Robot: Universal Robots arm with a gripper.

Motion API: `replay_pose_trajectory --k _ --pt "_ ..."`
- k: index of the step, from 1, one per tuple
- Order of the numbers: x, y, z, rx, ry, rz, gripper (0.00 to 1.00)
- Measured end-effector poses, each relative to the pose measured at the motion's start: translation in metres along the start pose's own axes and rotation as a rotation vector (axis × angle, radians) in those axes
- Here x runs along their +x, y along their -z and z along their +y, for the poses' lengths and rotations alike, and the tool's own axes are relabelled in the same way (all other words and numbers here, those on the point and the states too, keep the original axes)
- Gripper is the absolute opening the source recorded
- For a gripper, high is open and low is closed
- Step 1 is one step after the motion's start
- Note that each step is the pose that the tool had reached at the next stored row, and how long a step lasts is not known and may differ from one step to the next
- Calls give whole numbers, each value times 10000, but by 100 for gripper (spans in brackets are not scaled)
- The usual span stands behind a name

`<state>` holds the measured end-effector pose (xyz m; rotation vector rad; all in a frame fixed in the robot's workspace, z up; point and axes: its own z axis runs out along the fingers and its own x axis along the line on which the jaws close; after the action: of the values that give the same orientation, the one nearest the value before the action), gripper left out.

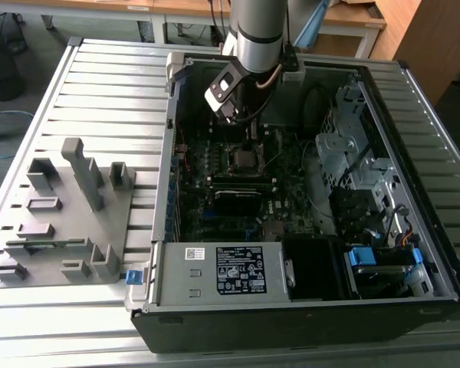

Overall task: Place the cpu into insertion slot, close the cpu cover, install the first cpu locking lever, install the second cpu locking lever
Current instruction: 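Place the cpu into insertion slot, then close the cpu cover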

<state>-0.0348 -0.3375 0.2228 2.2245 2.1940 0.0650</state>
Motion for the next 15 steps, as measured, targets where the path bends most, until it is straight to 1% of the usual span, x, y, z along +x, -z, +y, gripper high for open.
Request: replay_pose_trajectory --k 3,5,11,13,15 --pt "1 7 1 -1 0 3 11" --pt "1 63 3 0 0 0 11" --pt "1 73 3 0 0 0 11" --pt "2 108 5 0 0 0 11" --pt "2 109 4 0 0 0 11"
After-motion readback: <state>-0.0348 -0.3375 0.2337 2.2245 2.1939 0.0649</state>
